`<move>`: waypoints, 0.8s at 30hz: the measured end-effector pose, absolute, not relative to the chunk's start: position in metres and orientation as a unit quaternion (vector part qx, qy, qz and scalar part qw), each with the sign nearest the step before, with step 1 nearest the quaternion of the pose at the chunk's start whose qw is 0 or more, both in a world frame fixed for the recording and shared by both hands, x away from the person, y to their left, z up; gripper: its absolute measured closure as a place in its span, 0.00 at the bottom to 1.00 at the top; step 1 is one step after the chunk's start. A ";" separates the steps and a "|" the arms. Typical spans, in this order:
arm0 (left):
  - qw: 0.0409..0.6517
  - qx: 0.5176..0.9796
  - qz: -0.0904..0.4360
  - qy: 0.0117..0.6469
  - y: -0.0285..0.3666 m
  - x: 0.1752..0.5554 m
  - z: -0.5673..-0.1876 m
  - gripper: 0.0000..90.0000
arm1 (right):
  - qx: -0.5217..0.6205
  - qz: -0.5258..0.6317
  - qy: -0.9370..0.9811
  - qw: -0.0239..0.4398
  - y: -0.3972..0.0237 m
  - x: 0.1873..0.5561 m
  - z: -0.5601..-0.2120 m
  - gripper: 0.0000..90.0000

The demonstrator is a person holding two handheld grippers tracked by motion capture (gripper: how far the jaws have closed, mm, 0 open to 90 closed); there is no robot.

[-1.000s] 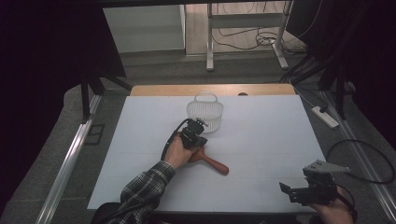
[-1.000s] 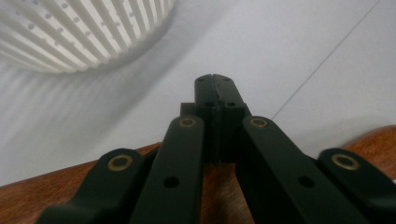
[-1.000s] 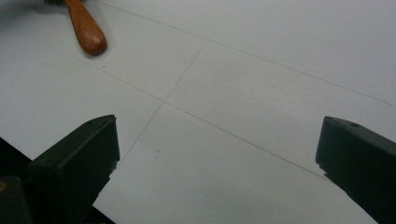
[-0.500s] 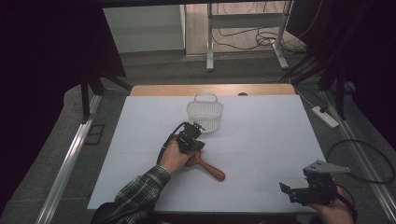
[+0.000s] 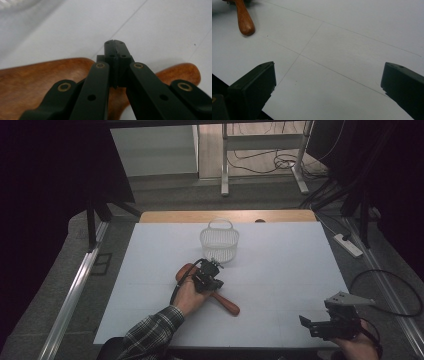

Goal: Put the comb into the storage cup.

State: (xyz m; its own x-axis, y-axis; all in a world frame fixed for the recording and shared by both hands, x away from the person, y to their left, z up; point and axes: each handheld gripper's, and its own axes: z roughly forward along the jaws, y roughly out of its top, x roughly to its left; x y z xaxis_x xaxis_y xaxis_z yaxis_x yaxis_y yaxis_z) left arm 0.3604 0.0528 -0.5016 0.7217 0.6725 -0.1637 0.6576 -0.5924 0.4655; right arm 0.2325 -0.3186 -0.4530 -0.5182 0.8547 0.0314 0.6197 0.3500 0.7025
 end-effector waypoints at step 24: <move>0.237 0.902 -0.025 0.359 0.066 0.330 -0.503 0.99 | 0.457 0.336 0.805 0.173 -0.318 0.233 -0.453 0.00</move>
State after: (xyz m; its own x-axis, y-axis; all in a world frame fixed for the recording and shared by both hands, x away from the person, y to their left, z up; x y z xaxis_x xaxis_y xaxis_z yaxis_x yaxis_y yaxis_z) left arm 0.3299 0.0663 -0.5033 0.7406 0.6368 -0.2145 0.6601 -0.6299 0.4093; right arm 0.2326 -0.3180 -0.4530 -0.5220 0.8524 0.0288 0.6195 0.3557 0.6998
